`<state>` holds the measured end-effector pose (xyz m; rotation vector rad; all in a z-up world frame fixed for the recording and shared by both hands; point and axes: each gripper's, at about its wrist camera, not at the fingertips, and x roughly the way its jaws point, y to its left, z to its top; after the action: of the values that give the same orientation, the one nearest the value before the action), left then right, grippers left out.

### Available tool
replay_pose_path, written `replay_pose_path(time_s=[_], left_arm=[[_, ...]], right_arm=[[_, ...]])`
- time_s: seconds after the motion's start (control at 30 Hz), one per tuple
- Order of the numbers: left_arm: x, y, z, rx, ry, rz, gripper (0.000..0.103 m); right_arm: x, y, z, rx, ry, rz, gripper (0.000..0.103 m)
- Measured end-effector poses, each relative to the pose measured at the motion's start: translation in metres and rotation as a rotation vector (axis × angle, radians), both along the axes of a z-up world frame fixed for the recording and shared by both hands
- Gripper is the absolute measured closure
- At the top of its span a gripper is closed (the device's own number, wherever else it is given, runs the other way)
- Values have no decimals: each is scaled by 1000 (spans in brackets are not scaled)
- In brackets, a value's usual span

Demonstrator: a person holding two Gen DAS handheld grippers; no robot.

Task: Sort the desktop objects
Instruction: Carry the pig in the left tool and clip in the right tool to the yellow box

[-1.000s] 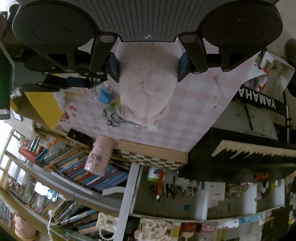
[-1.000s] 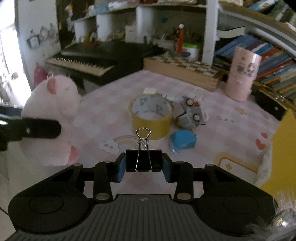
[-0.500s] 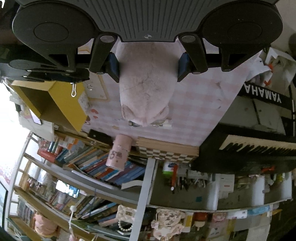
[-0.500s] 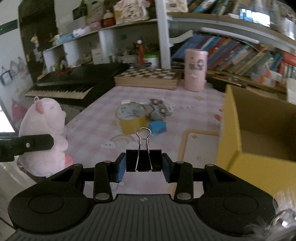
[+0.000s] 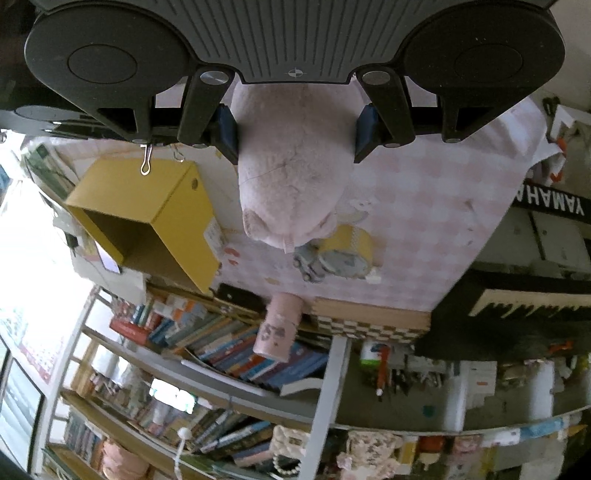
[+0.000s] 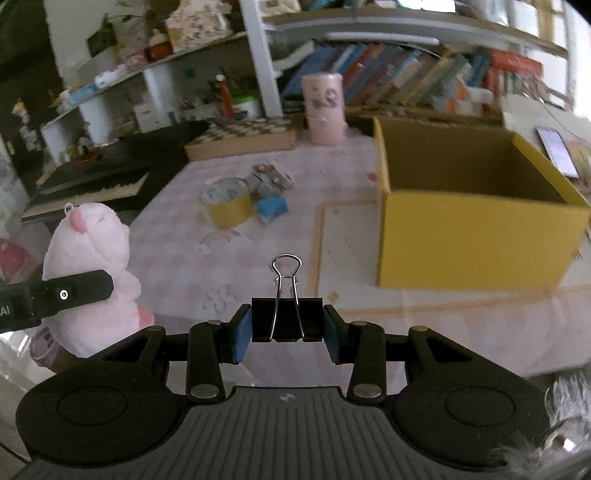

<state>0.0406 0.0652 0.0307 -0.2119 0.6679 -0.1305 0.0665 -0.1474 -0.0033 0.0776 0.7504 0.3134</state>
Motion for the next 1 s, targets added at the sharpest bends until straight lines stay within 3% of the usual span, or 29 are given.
replay_pose_path(time_s=[1.0], left_arm=[[-28,-51,-12,38,29,-220,42]], right_arm=[[-71,-27,-13,-73,51,-163,66]])
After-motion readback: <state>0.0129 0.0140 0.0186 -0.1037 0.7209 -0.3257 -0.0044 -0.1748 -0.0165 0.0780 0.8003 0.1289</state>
